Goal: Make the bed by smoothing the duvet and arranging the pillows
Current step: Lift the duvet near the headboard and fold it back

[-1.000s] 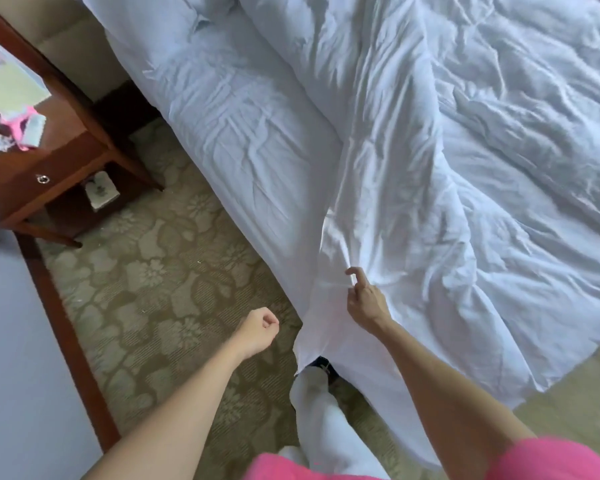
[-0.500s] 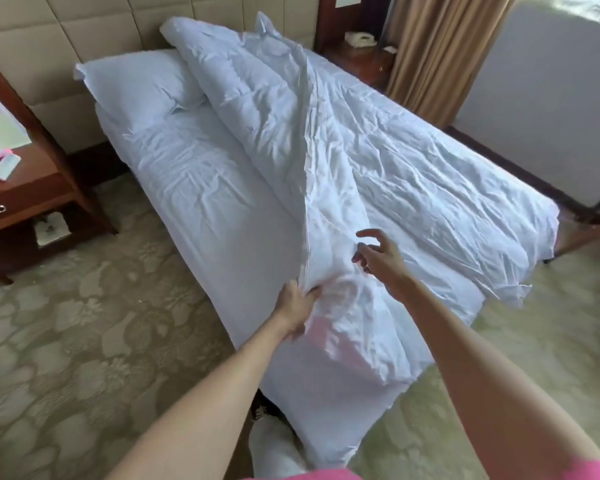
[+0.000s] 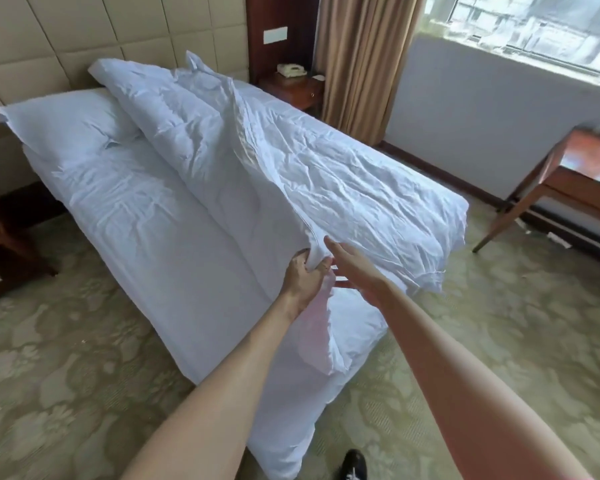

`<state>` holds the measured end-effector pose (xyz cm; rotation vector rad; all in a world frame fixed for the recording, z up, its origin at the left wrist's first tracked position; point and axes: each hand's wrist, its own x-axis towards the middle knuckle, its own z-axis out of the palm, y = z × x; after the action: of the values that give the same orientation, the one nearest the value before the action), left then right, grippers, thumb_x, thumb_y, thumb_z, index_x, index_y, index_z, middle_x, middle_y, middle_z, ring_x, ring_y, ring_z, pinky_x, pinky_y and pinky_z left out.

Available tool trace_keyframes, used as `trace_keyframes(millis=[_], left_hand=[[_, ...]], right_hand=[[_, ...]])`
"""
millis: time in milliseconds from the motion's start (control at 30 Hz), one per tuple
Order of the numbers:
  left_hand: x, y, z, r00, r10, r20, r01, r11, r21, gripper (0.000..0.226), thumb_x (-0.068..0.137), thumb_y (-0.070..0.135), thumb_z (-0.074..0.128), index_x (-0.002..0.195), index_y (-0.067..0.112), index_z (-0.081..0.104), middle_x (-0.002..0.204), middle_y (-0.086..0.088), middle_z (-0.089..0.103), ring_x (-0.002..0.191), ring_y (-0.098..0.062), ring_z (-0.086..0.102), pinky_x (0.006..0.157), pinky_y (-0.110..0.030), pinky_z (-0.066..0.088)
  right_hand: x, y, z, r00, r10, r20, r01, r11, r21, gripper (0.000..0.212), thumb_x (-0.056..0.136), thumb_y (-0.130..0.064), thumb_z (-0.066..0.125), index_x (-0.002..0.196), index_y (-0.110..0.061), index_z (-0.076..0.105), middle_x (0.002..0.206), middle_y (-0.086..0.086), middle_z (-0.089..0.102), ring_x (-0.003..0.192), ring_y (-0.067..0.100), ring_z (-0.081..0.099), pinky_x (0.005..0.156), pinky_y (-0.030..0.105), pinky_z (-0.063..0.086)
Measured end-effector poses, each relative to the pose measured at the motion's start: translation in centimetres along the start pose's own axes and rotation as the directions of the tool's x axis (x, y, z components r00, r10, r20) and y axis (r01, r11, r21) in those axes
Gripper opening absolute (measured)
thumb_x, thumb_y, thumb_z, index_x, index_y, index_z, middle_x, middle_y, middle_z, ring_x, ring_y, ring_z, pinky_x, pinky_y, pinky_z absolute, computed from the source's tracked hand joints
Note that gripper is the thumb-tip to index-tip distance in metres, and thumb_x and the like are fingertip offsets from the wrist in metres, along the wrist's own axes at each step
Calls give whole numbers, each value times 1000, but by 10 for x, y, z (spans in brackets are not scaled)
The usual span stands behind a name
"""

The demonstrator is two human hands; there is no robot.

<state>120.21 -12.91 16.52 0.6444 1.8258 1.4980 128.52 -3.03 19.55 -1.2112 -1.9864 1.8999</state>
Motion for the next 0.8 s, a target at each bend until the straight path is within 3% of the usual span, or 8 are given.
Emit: trace_keyframes(millis=[67,133,300,367,467,533,700,800], left_hand=[[3,14,29,1000,17,-2,-17,1000,-15,27,96,30,61,115,12,68,107,-4,73,96,-15,70,79,-21,54],[9,26,62,1000,12,-18,-13,999,-46,23,96,27,58,111,12,70,101,-3,74,91,-14,71,76,-24,55],[19,62,148,995,-14,-94,6,997,-80,23,98,26,55,106,9,68,96,-13,74,84,-22,72,62,-28,58],[25,75,178,993,-21,-119,11,996,-88,22,97,25,55,103,9,68,94,-14,73,78,-19,71,59,-26,56],[34,94,211,987,-9,-163,-4,997,-82,21,97,28,57,96,12,70,89,-7,74,78,-16,69,67,-29,56],[42,103,226,976,2,-216,-25,994,-103,18,96,29,57,90,19,70,83,2,73,76,-14,69,70,-30,56],[60,128,249,963,27,-269,-96,964,-247,21,100,19,53,87,22,69,64,11,71,57,-5,67,47,-21,49],[78,141,257,962,34,-271,-112,954,-277,20,99,21,54,89,19,72,73,5,74,66,-14,72,56,-29,56]], right_hand=[[0,-3,-28,999,-40,18,40,999,-11,43,96,-59,50,91,-17,62,87,1,64,79,14,66,80,35,59],[2,-6,-58,997,-77,21,78,996,-32,45,99,-54,46,79,-17,59,80,0,62,70,11,63,76,34,57],[17,-9,-143,996,-72,49,75,994,-73,43,103,-50,39,94,-12,57,90,7,57,81,20,60,77,33,54],[23,-10,-175,994,-55,90,63,994,-91,48,104,-50,36,98,-9,59,97,10,60,88,22,63,76,32,54],[33,-13,-216,989,-42,141,56,993,-100,52,104,-53,32,116,-13,61,119,12,66,102,22,67,76,32,54],[40,-16,-236,986,-38,162,54,994,-99,53,103,-55,31,123,-13,58,125,16,62,99,22,65,74,31,54],[62,-37,-263,978,-95,188,111,991,-76,53,103,-56,30,119,-11,55,107,12,60,81,17,62,68,29,52],[85,-45,-277,974,-118,194,132,989,-62,55,103,-56,30,117,-7,53,102,11,59,79,19,62,69,30,53]])
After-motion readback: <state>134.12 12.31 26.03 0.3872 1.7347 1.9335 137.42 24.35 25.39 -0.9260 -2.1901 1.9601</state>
